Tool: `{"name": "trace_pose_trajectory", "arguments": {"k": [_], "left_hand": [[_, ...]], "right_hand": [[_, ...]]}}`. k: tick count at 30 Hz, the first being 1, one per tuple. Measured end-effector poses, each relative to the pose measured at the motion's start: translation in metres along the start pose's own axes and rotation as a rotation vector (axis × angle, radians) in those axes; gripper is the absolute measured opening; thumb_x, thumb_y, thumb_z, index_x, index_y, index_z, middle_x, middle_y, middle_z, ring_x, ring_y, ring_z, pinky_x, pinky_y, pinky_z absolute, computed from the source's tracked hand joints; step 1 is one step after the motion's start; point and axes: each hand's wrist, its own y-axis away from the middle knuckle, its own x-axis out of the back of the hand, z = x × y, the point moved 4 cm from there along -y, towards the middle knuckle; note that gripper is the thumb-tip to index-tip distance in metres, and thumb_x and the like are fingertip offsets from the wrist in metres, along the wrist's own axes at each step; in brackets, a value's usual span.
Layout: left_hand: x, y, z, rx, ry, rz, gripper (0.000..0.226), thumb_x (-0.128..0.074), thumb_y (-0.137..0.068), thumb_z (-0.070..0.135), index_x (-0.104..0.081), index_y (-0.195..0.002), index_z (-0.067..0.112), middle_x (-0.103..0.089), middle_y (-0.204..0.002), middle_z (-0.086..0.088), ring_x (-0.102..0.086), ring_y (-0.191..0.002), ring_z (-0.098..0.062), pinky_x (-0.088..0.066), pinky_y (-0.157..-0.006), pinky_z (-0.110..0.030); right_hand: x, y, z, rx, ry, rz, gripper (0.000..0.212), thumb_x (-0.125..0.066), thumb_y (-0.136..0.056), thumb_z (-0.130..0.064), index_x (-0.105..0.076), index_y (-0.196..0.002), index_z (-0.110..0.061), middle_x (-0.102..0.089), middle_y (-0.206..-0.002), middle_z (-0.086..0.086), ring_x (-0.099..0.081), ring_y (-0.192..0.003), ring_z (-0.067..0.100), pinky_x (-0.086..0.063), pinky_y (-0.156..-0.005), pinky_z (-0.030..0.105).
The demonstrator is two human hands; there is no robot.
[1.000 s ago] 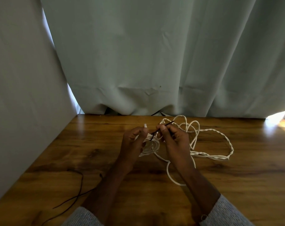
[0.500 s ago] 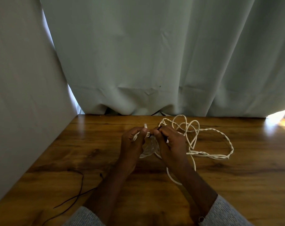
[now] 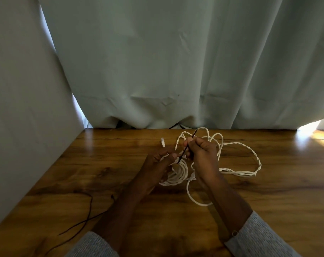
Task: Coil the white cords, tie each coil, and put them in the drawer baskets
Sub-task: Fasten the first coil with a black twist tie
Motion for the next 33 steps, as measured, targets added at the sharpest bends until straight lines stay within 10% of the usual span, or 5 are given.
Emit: {"name": "trace_pose_trajectory", "arguments": {"k": [6, 17, 33], "left_hand": [[0.008, -0.007, -0.004, -0.006, -0.145, 0.055, 0.020, -0.052, -0.101, 0.019, -0.069, -0.108, 0.025, -0.071, -0.104, -0.003, -0.070, -0.093, -0.020, -0.059, -0.080, -0.039], [0.014, -0.012, -0.001, -0.144, -0.224, 0.128, 0.006, -0.069, -0.090, 0.010, -0.072, -0.094, 0.012, -0.072, -0.081, -0.004, -0.068, -0.066, -0.019, -0.057, -0.057, -0.034], [0.017, -0.014, 0.006, -0.471, -0.566, 0.179, 0.016, -0.078, -0.080, 0.005, -0.077, -0.095, 0.011, -0.074, -0.096, 0.003, -0.068, -0.091, -0.008, -0.056, -0.080, -0.027]], "right_hand": [[-0.006, 0.003, 0.001, -0.068, -0.157, -0.120, 0.027, -0.055, -0.102, -0.016, -0.073, -0.084, -0.007, -0.060, -0.070, 0.013, -0.052, -0.060, 0.013, -0.045, -0.058, 0.028], [-0.010, 0.007, 0.000, -0.032, -0.135, -0.092, 0.026, -0.056, -0.102, -0.020, -0.075, -0.091, -0.005, -0.064, -0.069, 0.009, -0.053, -0.061, 0.014, -0.048, -0.060, 0.029], [-0.018, 0.008, -0.011, 0.244, 0.188, -0.006, 0.029, -0.057, -0.102, -0.019, -0.071, -0.078, -0.011, -0.063, -0.062, -0.006, -0.059, -0.060, 0.011, -0.050, -0.061, 0.033]]}}
